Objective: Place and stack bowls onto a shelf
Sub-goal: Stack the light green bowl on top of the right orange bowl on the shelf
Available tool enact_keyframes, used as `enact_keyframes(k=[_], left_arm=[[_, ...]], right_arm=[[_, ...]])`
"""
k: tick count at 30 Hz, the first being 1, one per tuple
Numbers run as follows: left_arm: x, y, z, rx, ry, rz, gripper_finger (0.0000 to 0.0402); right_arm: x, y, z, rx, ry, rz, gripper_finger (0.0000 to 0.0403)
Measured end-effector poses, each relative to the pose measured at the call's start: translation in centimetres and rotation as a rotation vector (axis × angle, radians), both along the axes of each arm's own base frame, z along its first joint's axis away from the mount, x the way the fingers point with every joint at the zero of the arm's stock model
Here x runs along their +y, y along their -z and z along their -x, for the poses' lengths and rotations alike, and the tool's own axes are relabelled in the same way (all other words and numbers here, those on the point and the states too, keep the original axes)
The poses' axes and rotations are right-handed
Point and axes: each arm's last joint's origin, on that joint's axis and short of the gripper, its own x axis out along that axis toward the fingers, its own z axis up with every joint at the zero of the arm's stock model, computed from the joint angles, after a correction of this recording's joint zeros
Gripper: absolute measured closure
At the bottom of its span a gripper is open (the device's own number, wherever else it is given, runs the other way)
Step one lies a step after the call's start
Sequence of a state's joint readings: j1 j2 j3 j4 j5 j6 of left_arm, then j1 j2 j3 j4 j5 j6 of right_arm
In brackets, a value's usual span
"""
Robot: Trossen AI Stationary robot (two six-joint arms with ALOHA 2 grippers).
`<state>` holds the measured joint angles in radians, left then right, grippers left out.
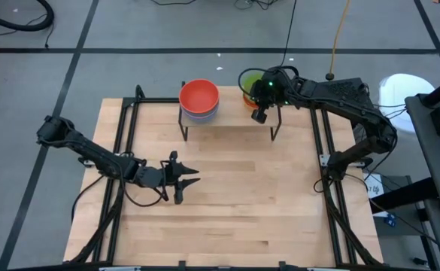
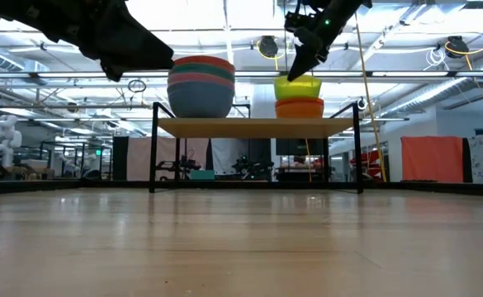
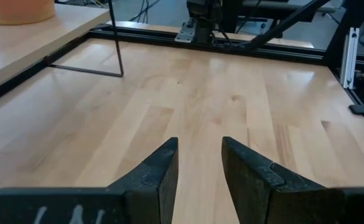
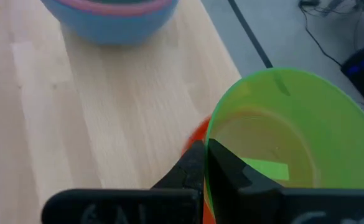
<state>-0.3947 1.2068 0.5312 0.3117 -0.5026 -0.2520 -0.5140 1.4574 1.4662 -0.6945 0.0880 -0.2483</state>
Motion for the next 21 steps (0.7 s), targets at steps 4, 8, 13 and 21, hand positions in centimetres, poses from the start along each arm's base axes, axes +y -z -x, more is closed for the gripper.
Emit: enact_keyframes(k=[4,8,13,21], left_arm=[[-0.01,0.00,0.00,0.000,0.000,0.000,0.0275],[-0.01,0.00,0.00,0.000,0.000,0.000,0.0275],[-0.01,0.00,0.00,0.001,0.001,-0.003,0.0275],[0.01,-0.01,-0.01,0.000,0.000,-0.002,0.0275]], right_arm=[[-0.10,0.13,0.16,0.020,0.017,0.002,0.0403],[-0.08,0.17,0.20,0.020,0.025,-0.009,0.0403],[-0.07,0.18,0.20,0.014,0.035,-0.018,0.0403],[-0.14,0.09,0.14,-0.006,0.056,-0.024,0.0377]])
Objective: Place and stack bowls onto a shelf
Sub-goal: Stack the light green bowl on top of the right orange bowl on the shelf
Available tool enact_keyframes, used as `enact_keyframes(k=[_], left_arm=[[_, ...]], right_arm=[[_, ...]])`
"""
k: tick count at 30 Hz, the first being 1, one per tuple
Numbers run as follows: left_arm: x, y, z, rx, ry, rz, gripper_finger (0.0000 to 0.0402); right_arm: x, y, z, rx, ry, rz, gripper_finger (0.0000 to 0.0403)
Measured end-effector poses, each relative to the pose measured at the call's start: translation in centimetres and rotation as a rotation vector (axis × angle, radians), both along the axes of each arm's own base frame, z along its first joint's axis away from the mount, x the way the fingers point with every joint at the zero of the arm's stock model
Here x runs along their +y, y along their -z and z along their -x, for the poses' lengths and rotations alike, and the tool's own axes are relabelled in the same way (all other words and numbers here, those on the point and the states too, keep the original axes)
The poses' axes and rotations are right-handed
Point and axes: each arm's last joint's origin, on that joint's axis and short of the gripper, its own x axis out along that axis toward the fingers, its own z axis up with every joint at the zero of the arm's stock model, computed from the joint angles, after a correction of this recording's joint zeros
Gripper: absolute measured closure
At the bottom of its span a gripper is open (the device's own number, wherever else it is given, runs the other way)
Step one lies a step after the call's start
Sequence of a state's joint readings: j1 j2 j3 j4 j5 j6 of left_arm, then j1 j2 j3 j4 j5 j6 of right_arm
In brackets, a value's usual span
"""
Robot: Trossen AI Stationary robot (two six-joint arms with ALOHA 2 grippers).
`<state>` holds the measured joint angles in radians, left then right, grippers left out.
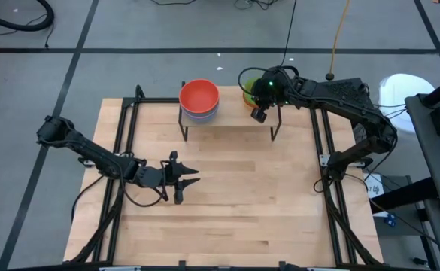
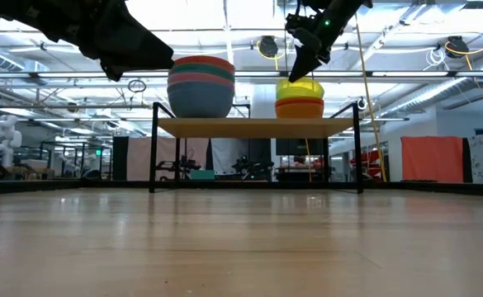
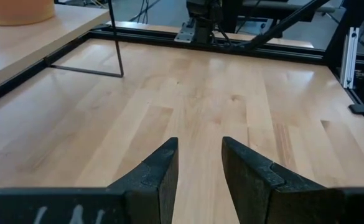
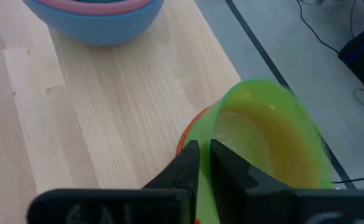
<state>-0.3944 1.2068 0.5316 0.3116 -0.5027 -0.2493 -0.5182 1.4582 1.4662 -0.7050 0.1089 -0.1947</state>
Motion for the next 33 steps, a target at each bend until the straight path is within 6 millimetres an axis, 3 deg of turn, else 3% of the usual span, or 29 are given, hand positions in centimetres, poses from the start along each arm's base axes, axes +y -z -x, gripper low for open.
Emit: enact_keyframes(k=[12,17,22,26,33], left_arm=[[0.0,0.0,0.0,-0.001,-0.001,0.003,0.0275],[0.0,0.0,0.0,-0.001,-0.001,0.003,0.0275],[0.0,0.0,0.0,-0.002,-0.003,0.007,0.0275],[0.0,0.0,0.0,-0.002,-0.003,0.007,0.0275],[0.0,0.0,0.0,-0.002,-0.003,0.007,0.0275]], right_arm=[[-0.1,-0.3,-0.3,-0.037,-0.005,0.026,0.0330],[-0.1,0.2,-0.3,-0.029,-0.005,0.018,0.0356],[-0.1,1.9,-0.2,0.005,-0.006,0.000,0.0397],[-0.1,2.6,-0.4,-0.010,-0.007,0.002,0.0380],[-0.2,2.0,-0.5,-0.062,-0.005,0.031,0.0353]])
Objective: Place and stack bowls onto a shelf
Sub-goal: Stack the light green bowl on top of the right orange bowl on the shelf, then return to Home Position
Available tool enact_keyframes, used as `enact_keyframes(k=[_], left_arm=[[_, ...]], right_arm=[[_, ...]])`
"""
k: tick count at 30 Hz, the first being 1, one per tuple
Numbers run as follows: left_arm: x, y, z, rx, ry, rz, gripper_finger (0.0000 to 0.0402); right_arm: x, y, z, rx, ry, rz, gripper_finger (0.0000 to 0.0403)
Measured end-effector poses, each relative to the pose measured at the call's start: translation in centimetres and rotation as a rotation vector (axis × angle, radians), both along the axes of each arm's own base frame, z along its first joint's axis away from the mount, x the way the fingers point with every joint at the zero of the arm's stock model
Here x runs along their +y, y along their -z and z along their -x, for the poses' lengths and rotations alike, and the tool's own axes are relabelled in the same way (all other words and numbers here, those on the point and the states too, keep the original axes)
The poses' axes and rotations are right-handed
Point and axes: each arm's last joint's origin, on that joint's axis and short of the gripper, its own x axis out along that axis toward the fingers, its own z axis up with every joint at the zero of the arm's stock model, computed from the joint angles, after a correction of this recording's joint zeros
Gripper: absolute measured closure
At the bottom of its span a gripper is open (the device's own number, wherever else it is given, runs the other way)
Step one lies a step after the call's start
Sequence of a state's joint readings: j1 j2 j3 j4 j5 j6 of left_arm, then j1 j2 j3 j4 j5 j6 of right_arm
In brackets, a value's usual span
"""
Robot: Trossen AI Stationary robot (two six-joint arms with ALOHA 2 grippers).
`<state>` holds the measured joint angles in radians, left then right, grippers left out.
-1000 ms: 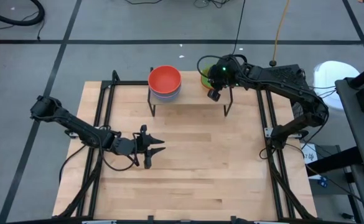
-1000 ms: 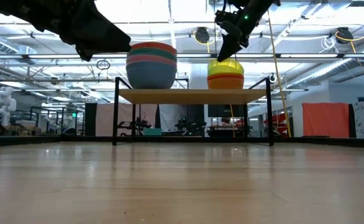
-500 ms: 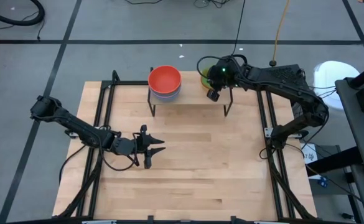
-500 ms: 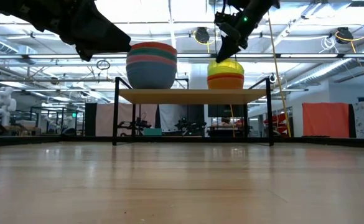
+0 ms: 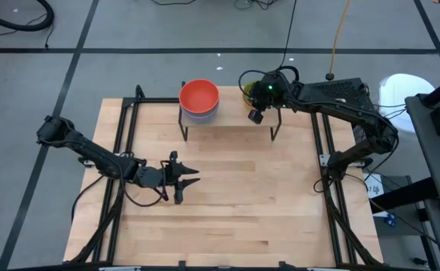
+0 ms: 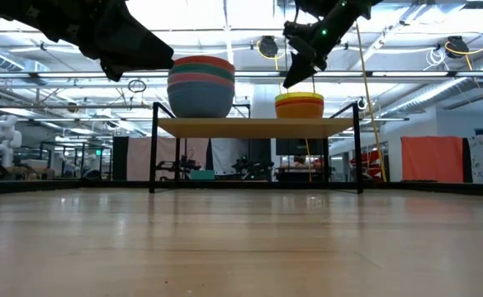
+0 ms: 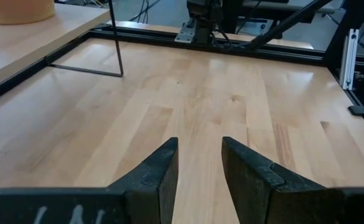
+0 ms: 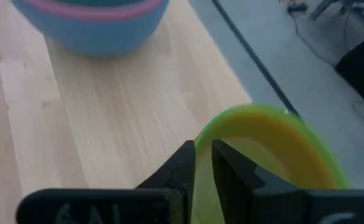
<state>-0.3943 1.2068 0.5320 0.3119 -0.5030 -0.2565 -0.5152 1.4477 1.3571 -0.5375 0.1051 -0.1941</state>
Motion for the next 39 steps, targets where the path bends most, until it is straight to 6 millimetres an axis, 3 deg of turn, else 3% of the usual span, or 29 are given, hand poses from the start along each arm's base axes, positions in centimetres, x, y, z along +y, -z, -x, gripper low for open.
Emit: enact_keyframes(k=[8,13,19,24,31,39], left_arm=[[0.0,0.0,0.0,-0.003,0.003,-0.009,0.0275],[0.0,-0.4,-0.1,-0.040,0.008,-0.022,0.0275],[0.0,-0.8,-0.1,-0.051,0.010,-0.094,0.0275],[0.1,-0.8,-0.1,-0.045,0.016,-0.142,0.0290],[0.1,-0.8,-0.1,-0.039,0.028,-0.182,0.0389],[1.1,-0.8,-0.3,-0.032,-0.043,-0.202,0.0372]], right_arm=[[1.5,-2.2,1.0,-0.090,-0.016,0.028,0.0307],[4.2,-3.4,1.5,-0.171,-0.107,-0.004,0.0299],[7.9,-3.6,1.7,-0.217,-0.196,0.035,0.0317],[10.5,-2.3,2.1,-0.281,-0.292,0.056,0.0341],[13.1,1.1,3.7,-0.367,-0.413,0.111,0.0376],[15.1,5.9,5.9,-0.394,-0.501,0.113,0.0402]])
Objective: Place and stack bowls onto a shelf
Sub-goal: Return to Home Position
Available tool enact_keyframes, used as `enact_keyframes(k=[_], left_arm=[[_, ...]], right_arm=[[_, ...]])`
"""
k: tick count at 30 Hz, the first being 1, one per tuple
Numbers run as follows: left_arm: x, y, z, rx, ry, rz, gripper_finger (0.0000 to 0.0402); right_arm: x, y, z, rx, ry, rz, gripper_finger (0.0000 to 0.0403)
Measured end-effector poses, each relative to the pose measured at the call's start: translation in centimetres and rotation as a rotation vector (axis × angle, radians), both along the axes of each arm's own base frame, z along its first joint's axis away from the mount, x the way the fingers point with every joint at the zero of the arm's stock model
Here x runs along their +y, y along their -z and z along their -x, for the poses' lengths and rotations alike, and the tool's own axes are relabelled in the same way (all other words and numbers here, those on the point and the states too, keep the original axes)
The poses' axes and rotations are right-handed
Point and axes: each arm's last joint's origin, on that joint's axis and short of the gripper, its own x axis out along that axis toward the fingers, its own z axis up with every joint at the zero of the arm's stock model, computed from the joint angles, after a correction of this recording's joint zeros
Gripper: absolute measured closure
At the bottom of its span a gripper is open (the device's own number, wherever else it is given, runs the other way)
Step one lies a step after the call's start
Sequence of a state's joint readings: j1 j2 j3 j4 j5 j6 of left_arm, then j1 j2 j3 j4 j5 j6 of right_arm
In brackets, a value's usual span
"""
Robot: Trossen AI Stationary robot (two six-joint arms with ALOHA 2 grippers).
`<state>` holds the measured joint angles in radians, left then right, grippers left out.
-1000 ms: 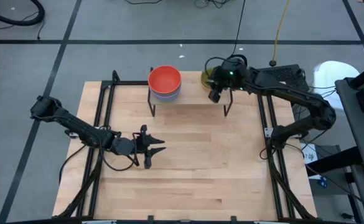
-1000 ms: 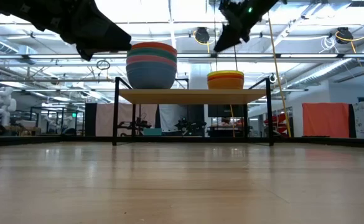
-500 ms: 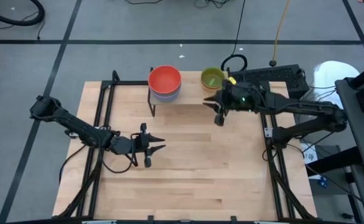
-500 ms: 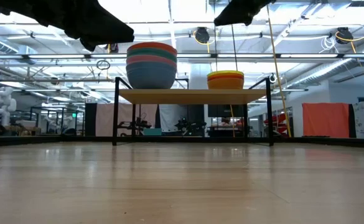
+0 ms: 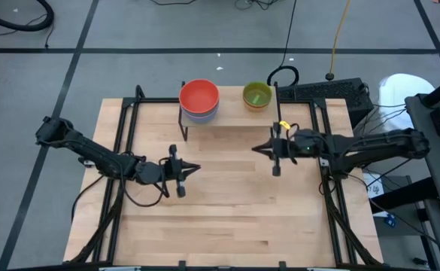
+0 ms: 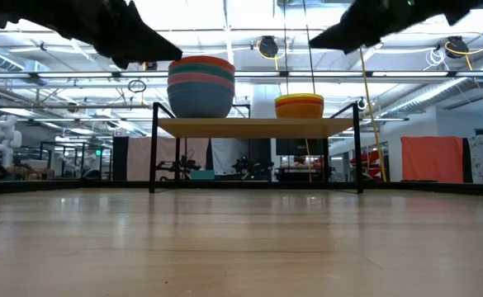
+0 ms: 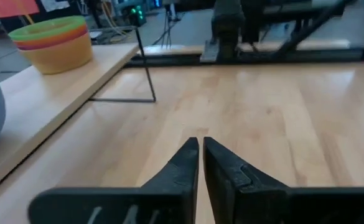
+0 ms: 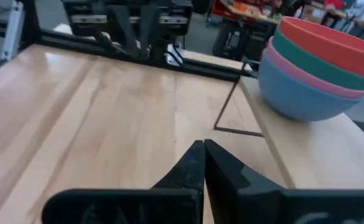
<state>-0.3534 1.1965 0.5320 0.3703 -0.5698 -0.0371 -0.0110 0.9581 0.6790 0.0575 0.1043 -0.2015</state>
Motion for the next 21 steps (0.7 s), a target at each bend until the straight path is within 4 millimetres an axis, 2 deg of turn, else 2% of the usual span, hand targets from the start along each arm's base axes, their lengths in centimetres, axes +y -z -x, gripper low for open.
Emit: enact_keyframes(k=[3,7,11,15,21], left_arm=[[0.0,-0.4,-0.1,-0.047,-0.013,0.054,0.0367],[0.8,-0.1,-0.2,-0.011,-0.041,0.015,0.0373],[1.2,0.0,-0.5,0.010,0.051,-0.006,0.0395],[1.5,0.0,-0.6,0.018,0.072,-0.025,0.0394],[1.8,1.7,0.3,-0.022,0.106,-0.023,0.0397]], right_arm=[[0.3,1.5,0.5,-0.042,-0.016,0.000,0.0402],[0.5,3.0,1.3,-0.067,-0.026,-0.002,0.0402],[0.8,4.1,2.0,-0.055,-0.035,-0.015,0.0402],[1.0,5.3,2.9,-0.046,-0.046,-0.021,0.0401],[1.2,7.0,4.4,-0.055,-0.054,-0.065,0.0401]])
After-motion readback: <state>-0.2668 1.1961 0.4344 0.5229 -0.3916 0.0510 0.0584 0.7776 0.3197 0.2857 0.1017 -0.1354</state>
